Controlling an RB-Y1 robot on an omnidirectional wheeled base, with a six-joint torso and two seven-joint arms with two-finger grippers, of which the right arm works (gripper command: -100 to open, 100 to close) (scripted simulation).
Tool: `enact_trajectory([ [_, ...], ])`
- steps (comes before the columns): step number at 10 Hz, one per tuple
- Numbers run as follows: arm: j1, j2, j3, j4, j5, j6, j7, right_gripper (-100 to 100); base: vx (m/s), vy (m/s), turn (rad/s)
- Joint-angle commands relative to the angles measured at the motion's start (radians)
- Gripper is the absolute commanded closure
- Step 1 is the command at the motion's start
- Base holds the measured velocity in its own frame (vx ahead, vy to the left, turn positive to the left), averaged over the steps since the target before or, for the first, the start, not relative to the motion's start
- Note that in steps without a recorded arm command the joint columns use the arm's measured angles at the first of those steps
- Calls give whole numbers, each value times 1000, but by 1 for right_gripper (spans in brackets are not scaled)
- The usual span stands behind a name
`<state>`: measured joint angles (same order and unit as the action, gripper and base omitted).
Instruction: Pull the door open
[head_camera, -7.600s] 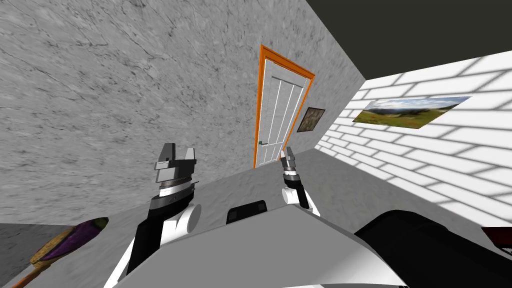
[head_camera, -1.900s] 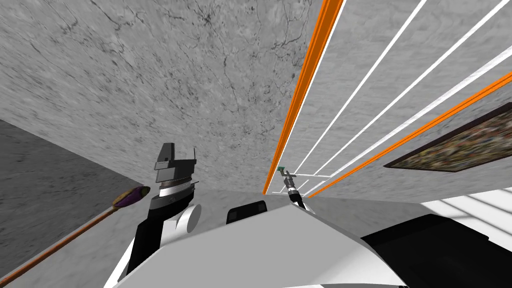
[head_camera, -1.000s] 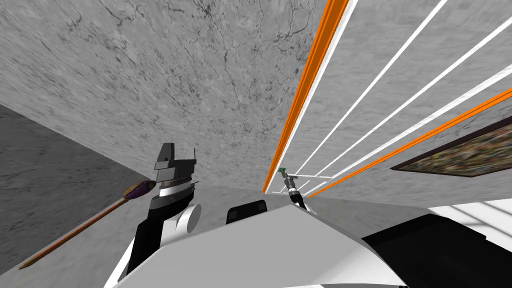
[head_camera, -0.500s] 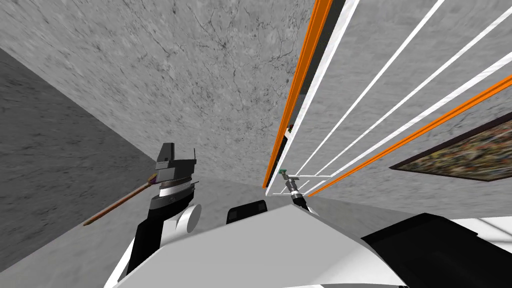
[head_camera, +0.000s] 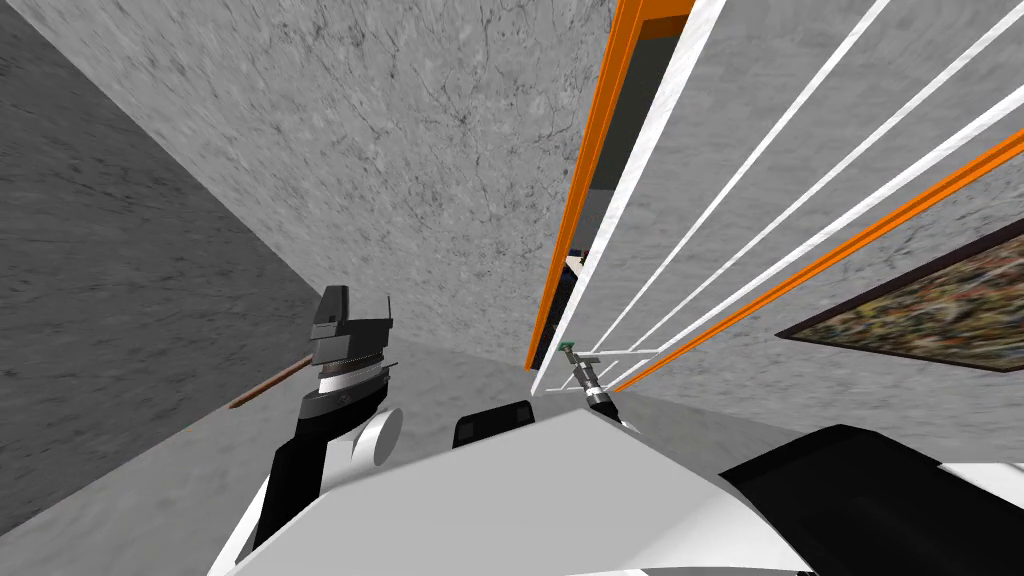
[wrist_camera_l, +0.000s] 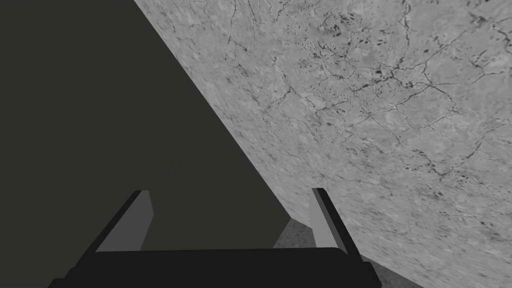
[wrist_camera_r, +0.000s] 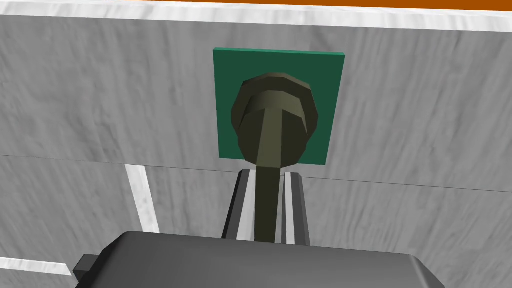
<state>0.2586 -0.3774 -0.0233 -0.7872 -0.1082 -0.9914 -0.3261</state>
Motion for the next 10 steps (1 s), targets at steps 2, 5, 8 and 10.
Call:
enact_trajectory([
  [2, 29, -16, 12, 7, 5, -48, -18, 100, -221, -81, 212],
  [5, 58, -36, 26, 22, 11, -103, -39, 100, -219, -44, 142],
  [8, 81, -52, 37, 35, 16, -148, -56, 100, -206, -36, 131],
  [10, 51, -41, 38, 56, 19, -130, -50, 100, -112, -19, 64],
])
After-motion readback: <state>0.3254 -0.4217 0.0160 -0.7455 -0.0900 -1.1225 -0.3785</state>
